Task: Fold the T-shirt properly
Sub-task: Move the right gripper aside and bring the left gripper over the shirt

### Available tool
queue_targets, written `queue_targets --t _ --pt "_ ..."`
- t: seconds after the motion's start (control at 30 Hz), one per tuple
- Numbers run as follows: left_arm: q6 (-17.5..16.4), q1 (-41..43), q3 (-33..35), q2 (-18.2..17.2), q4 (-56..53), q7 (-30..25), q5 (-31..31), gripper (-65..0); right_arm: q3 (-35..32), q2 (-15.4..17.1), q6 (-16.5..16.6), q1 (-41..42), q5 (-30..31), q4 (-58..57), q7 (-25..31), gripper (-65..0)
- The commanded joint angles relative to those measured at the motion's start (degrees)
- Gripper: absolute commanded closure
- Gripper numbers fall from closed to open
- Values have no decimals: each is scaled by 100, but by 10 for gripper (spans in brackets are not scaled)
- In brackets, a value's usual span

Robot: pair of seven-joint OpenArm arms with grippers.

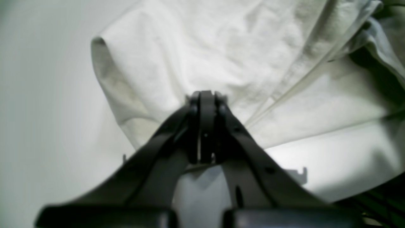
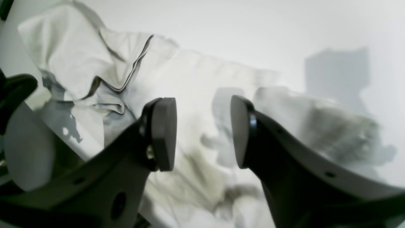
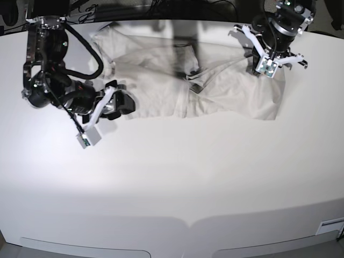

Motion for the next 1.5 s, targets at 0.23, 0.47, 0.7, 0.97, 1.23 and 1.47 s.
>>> queue_targets --t 0.23,0.47,0.7,0.97,1.23,1.47 --pt "37 15 -22 -20 101 -94 -42 0 898 444 -332 -439 470 96 -68 -283" --pt "35 17 -22 -20 101 -17 -39 0 1285 579 -330 -619 990 96 -269 -283" --pt "-39 48 -22 -20 101 498 -39 -361 1298 575 -330 -619 1091 96 -243 -283" --pt "-632 46 -20 -20 -269 -212 597 -371 1300 577 -328 -616 1095 96 -177 -283" --pt "-417 -197 -22 -22 -1106 -1086 1576 -369 1300 575 -326 -551 1436 96 -131 -283" --pt "-197 -546 -22 -168 -1169 -901 1615 -272 1300 575 -326 -492 1429 96 -138 -283"
